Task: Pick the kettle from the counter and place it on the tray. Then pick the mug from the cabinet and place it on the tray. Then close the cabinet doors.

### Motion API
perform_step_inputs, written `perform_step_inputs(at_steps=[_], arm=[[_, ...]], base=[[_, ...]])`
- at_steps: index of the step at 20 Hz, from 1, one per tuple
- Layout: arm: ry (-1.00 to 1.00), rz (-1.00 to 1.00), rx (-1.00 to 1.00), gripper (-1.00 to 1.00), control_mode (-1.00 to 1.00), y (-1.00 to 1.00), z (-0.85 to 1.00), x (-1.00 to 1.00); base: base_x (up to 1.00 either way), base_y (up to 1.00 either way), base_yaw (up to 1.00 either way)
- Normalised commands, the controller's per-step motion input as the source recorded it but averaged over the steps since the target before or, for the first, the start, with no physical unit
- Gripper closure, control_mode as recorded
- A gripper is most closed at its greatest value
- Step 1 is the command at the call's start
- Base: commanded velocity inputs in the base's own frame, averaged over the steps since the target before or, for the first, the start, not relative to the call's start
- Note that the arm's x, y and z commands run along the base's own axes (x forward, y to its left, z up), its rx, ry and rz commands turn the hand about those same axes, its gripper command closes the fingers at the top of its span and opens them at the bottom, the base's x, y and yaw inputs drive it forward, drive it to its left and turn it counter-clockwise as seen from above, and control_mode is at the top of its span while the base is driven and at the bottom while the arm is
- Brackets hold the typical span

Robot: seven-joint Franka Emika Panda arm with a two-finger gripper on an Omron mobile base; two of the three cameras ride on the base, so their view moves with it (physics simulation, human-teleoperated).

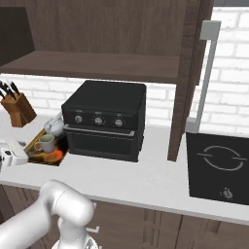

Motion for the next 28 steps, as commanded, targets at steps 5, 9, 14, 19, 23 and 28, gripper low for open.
perform_step_inputs(at_steps=[5, 9, 14, 19, 23, 28], arm=[[-0.06, -0.03, -0.07, -1.00, -1.00, 0.04, 0.68, -0.57], [-0.02, -0.01, -0.10, -1.00, -1.00, 0.02, 0.03, -0.18], [-0.17, 0.00, -0.22, -1.00, -1.00, 0.08, 0.21, -0.26], [-0.33, 0.00, -0.33, -1.00, -1.00, 0.34, 0.82, -0.30], [-0.23, -0.01, -0.34, -1.00, -1.00, 0.32, 0.85, -0.04], [-0.14, -0.02, -0.30, -1.00, -1.00, 0.31, 0.83, 0.00]], base=[[0.00, 0.00, 0.00], [0.00, 0.00, 0.00], [0.00, 0.00, 0.00], [0.00, 0.00, 0.00], [0.00, 0.00, 0.00], [0.00, 0.00, 0.00]])
